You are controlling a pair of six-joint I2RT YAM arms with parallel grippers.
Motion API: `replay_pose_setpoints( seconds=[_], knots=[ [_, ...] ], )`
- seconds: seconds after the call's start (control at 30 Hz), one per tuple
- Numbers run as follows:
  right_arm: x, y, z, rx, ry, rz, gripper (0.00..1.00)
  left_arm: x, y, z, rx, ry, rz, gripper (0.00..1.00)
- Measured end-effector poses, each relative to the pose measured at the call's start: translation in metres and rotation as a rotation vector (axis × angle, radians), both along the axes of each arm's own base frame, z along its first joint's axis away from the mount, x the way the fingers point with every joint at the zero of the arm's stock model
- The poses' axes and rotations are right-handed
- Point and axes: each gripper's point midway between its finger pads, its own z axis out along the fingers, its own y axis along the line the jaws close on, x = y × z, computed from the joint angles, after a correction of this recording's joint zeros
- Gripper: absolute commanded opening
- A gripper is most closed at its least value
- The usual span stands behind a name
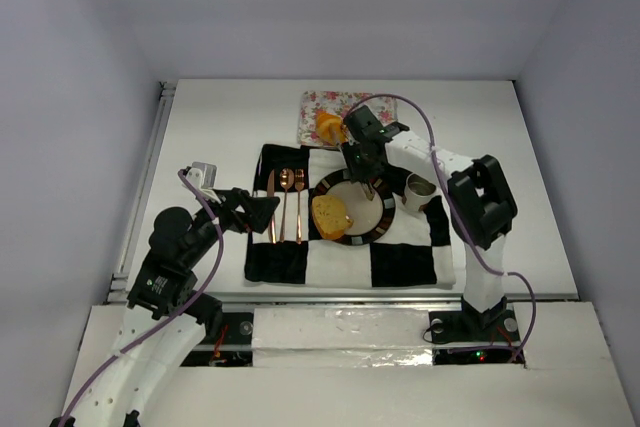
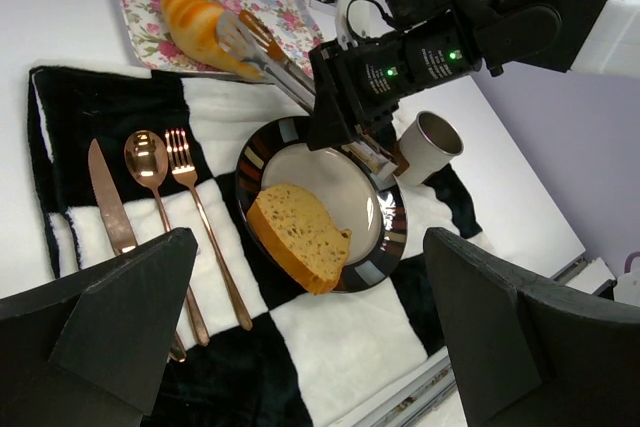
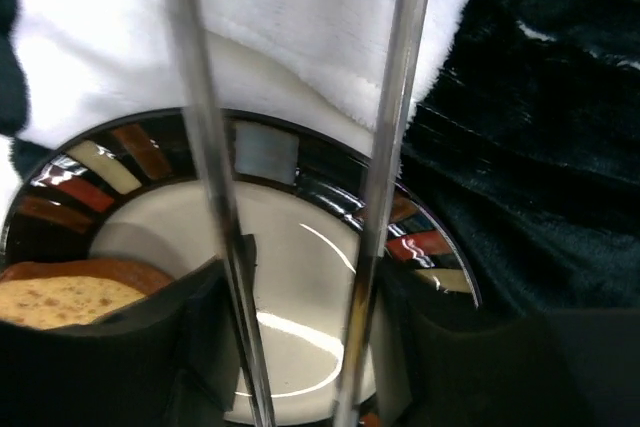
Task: Place the bread
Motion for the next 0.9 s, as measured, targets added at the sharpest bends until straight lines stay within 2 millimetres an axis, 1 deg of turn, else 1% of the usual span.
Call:
replay_pose_setpoints(
  seconds=[0.07, 0.1, 0.2, 0.3, 0.4, 0.5, 0.57, 0.6, 0.67, 0.73, 0.9],
  knots=[
    [0.000, -0.001, -0.002, -0.002, 0.007, 0.003, 0.27, 0.000, 0.000, 0.000, 0.000, 0.000, 0.000, 0.99],
    [0.000, -0.001, -0.002, 0.001, 0.008, 0.002, 0.25, 0.000, 0.000, 0.000, 0.000, 0.000, 0.000, 0.99],
    [0.002, -0.002, 0.002, 0.012, -0.004, -0.008, 0.23, 0.000, 0.000, 0.000, 0.000, 0.000, 0.000, 0.99],
    [-0.003, -0.007, 0.016, 0.028, -0.030, -0.024, 0.21, 0.000, 0.000, 0.000, 0.000, 0.000, 0.000, 0.99],
    [-0.015, -0.014, 0.046, 0.070, -0.076, -0.043, 0.19, 0.000, 0.000, 0.000, 0.000, 0.000, 0.000, 0.98],
    [-0.027, -0.019, 0.087, 0.147, -0.156, -0.064, 0.19, 0.000, 0.000, 0.000, 0.000, 0.000, 0.001, 0.98],
    [-0.038, -0.022, 0.110, 0.213, -0.212, -0.076, 0.20, 0.000, 0.000, 0.000, 0.000, 0.000, 0.003, 0.98],
    [-0.046, -0.025, 0.118, 0.240, -0.231, -0.081, 0.20, 0.000, 0.000, 0.000, 0.001, 0.001, 0.003, 0.98],
    [-0.066, -0.028, 0.122, 0.284, -0.248, -0.097, 0.20, 0.001, 0.001, 0.000, 0.001, 0.001, 0.005, 0.98],
    [-0.095, -0.032, 0.113, 0.302, -0.227, -0.106, 0.20, 0.001, 0.001, -0.001, 0.001, 0.002, 0.005, 0.98],
    [-0.176, -0.027, 0.075, 0.340, -0.115, -0.091, 0.21, 0.001, 0.000, -0.001, 0.002, 0.004, 0.005, 0.98]
  ],
)
